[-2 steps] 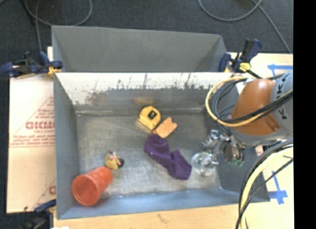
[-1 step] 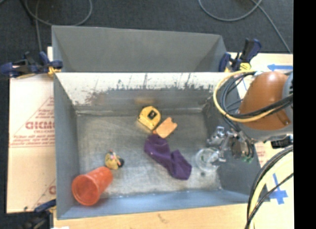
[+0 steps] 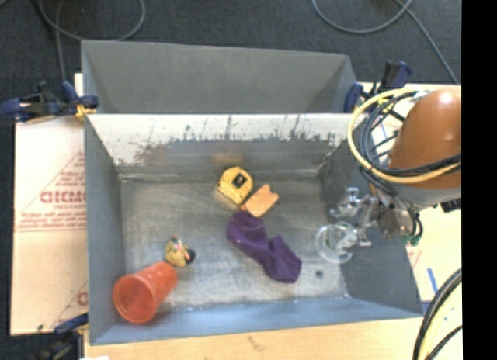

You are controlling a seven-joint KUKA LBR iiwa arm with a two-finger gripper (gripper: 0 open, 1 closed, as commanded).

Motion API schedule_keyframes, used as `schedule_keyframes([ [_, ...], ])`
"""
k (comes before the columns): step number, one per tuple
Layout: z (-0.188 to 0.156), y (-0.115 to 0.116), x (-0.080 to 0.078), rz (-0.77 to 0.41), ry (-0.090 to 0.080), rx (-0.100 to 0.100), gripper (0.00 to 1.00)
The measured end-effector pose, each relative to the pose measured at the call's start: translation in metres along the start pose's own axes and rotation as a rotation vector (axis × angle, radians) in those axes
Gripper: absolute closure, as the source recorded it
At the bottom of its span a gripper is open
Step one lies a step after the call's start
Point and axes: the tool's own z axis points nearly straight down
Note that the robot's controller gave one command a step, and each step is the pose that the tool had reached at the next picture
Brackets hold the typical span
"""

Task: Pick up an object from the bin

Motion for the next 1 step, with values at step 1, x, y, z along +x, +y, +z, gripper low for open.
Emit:
schedule_keyframes([
  [1, -0.027, 0.0135, -0.002, -0.026, -0.013, 0.001, 1.0],
])
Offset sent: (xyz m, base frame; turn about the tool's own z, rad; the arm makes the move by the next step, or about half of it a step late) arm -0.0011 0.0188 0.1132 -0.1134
